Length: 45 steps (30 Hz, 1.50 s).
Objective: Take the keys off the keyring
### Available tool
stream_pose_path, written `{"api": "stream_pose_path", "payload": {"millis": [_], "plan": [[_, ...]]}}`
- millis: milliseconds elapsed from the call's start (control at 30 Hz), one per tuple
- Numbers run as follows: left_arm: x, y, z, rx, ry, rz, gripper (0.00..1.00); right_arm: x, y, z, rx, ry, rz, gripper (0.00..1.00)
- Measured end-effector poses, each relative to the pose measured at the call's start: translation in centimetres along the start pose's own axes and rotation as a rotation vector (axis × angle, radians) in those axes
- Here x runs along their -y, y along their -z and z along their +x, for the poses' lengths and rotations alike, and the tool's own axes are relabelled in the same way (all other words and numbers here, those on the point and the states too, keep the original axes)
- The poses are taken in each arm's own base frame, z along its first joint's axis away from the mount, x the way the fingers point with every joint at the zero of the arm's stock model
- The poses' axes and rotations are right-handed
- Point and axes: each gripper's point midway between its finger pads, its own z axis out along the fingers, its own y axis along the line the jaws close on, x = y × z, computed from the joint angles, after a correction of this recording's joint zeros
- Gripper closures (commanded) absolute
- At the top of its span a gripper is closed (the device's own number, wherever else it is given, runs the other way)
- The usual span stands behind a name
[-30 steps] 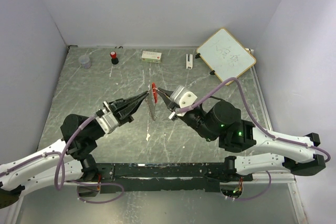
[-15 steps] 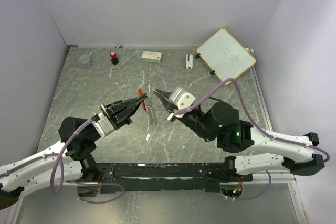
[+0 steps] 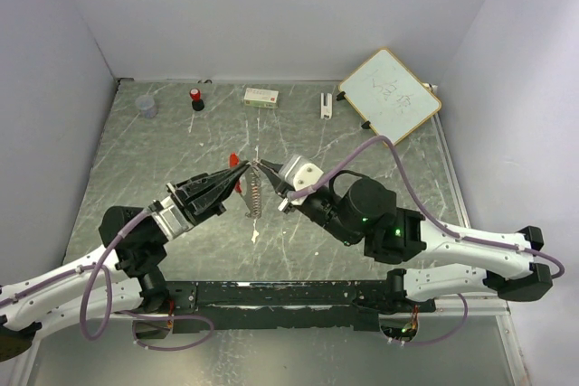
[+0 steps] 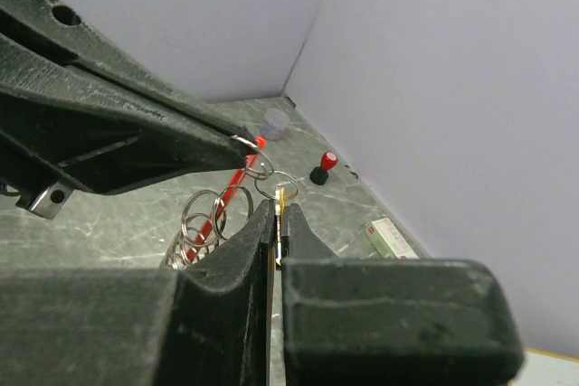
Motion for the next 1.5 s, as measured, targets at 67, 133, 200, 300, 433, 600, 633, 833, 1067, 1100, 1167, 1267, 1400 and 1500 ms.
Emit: {"api": "stream_pose_path", "payload": {"millis": [67,133,200,300,433,600,633,833,1067,1100,1167,1267,1400,1500], "plan": [[-0.1,0.0,-0.3,0.01,-0.001,-0.005,0.93,-0.4,-0.2,0.3,-0.004,-0.006,-0.01,1.0],[-0.1,0.1,-0.3,0.013,0.001,-0.005,0.93,-0.8,-0.3,0.4,-0.003,-0.015,-0.024,1.0],[-0.1,0.2,-0.2,0.017,0.001,-0.008,0.93,-1.1,-0.4,0.4,-0.003,-0.027,-0.035,1.0],[0.0,0.5,-0.3,0.026,0.002,-0.011,0.93,-1.7,-0.6,0.5,-0.001,-0.044,-0.053,1.0],[0.0,0.7,-0.3,0.035,0.009,-0.015,0.93,-2.3,-0.7,0.6,-0.002,-0.06,-0.075,0.93],[-0.2,0.9,-0.8,0.056,0.011,-0.024,0.93,-2.7,-0.8,0.9,-0.027,-0.061,-0.097,0.82],[-0.2,0.9,-1.1,0.063,0.01,-0.027,0.93,-2.8,-0.7,1.1,-0.035,-0.06,-0.101,0.8],[-0.9,1.2,-2.6,0.109,0.006,-0.045,0.93,-2.4,0.2,1.2,-0.048,-0.056,-0.104,0.83],[-0.9,1.2,-2.7,0.11,0.01,-0.048,0.93,-0.9,0.9,-0.9,-0.004,-0.068,-0.087,0.95],[-0.9,1.2,-2.7,0.11,0.011,-0.048,0.93,-0.7,1.1,-1.2,0.004,-0.069,-0.084,0.96],[-0.8,1.2,-2.6,0.109,0.018,-0.048,0.93,-0.3,1.4,-1.7,0.022,-0.069,-0.081,0.97],[-0.5,1.3,-2.1,0.1,0.035,-0.043,0.93,0.4,1.9,-3.0,0.07,-0.08,-0.076,0.96],[0.1,1.3,-1.0,0.085,0.069,-0.034,0.93,0.4,1.9,-4.0,0.113,-0.087,-0.089,0.95],[0.4,1.1,-0.5,0.082,0.092,-0.027,0.93,-0.3,1.7,-4.1,0.12,-0.084,-0.114,0.95]]}}
